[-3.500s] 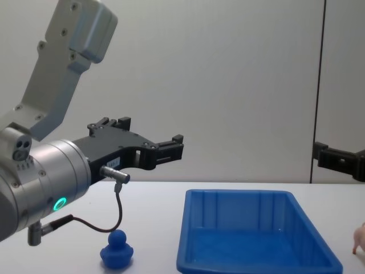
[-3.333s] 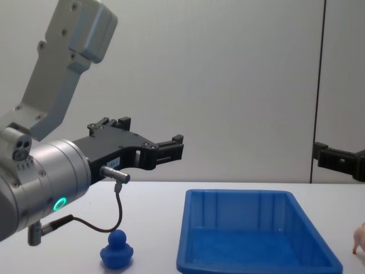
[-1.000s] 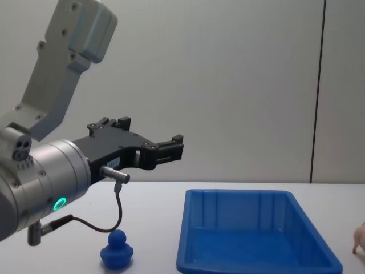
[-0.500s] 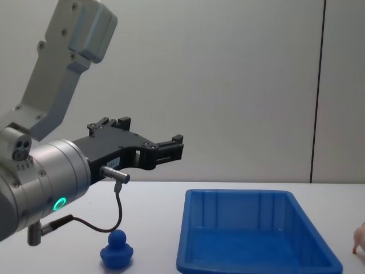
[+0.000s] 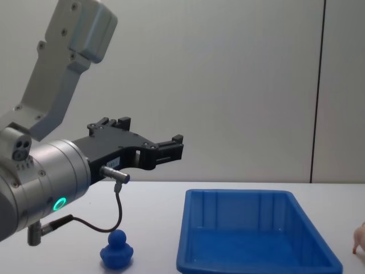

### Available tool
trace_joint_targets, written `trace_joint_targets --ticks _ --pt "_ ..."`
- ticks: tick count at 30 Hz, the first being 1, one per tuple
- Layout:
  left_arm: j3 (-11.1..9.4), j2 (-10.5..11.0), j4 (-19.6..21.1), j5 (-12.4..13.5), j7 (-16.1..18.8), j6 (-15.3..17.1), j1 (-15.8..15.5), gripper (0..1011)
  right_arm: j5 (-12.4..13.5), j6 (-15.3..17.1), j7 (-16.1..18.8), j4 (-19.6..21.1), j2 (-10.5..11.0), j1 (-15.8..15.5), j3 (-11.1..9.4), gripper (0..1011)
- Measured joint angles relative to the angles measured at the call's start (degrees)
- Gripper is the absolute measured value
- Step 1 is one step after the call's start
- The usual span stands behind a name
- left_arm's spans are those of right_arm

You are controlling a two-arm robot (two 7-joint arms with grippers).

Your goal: Pick up the two dolls from the table and place them into the box.

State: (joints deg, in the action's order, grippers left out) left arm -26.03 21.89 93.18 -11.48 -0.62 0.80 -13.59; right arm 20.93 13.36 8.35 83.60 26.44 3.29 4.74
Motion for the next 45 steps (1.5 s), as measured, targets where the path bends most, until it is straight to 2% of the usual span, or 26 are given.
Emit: trace_joint_targets --ticks 13,20,33,45 --pt "0.00 0.00 0.00 0.00 0.00 0.00 0.00 1001 -1.19 -4.37 -0.51 2.76 0.17 -0.43 -0.43 436" --pt "0.00 0.00 0.00 0.00 0.00 0.00 0.00 1001 -2.11 -6.81 1.11 5.24 0.18 -0.01 -0.40 436" --pt "0.00 0.00 0.00 0.00 0.00 0.00 0.00 1001 -3.41 -7.76 7.35 8.83 -1.02 2.58 1.14 436" --pt "0.00 0.00 0.00 0.00 0.00 0.00 0.00 1001 -6.48 -5.30 14.48 8.47 -4.59 6.43 4.98 436"
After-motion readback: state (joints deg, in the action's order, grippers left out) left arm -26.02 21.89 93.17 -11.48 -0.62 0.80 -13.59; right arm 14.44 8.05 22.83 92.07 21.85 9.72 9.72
